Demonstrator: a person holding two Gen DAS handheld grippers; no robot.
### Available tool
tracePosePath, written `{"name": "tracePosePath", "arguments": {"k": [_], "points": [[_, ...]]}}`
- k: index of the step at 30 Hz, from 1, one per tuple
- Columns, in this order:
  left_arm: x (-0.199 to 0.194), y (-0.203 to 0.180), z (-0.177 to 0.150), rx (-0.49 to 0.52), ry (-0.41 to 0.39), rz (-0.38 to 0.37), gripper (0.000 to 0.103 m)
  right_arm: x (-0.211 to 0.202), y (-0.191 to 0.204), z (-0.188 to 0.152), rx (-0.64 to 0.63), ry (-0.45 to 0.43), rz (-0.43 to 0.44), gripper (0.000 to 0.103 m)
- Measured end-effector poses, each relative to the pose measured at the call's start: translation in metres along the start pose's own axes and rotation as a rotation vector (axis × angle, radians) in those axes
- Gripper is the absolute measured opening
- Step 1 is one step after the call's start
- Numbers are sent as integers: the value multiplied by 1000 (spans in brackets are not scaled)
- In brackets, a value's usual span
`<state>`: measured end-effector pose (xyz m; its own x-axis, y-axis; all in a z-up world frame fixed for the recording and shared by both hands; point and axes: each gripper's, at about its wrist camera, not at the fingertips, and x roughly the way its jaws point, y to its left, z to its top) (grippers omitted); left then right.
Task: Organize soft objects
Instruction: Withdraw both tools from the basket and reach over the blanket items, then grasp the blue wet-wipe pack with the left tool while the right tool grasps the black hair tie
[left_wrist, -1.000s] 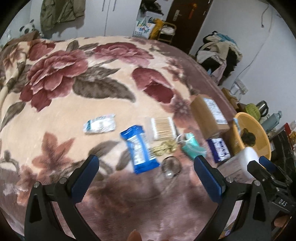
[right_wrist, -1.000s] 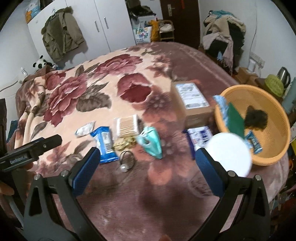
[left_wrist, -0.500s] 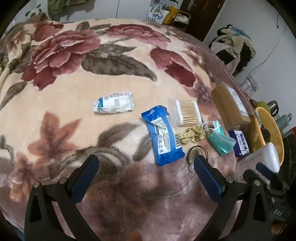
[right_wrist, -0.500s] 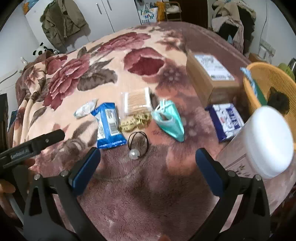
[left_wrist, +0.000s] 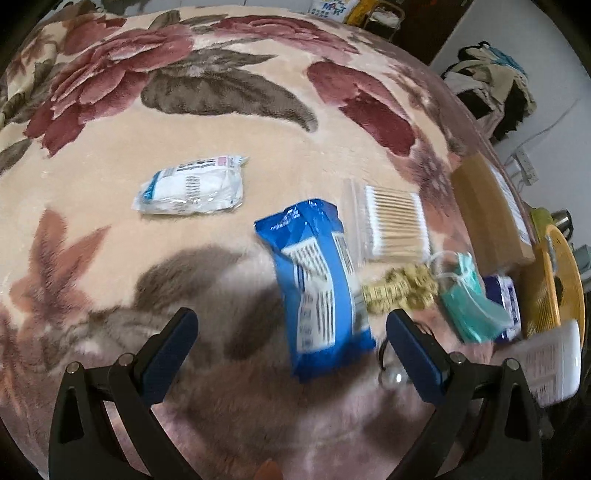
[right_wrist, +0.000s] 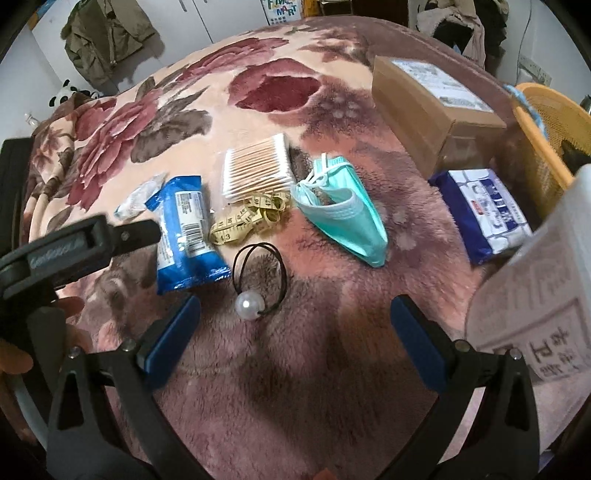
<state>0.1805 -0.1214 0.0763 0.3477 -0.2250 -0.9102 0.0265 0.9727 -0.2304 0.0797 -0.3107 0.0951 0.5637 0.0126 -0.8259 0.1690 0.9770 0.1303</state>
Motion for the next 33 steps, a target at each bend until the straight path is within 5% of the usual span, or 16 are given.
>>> {"name": "tracePosePath", "arguments": {"k": [10, 13, 21, 25, 29, 33], "points": [[41, -13, 25, -65, 34, 38, 80, 20, -10, -3, 32, 16, 17, 103], [49, -15, 23, -37, 62, 65, 53, 22, -8, -4, 22, 11, 13, 103], [25, 2, -2, 33, 70, 42, 49, 25, 9, -8, -47, 8, 94, 102], [15, 17, -13, 41, 73, 35, 49, 34, 25, -8, -90, 23, 78, 80], [14, 25, -18, 51, 80, 21, 50, 48, 36, -10, -118, 45, 65, 69], [20, 33, -21, 27, 96, -2, 56, 59, 37, -13, -131, 60, 11, 33]]}}
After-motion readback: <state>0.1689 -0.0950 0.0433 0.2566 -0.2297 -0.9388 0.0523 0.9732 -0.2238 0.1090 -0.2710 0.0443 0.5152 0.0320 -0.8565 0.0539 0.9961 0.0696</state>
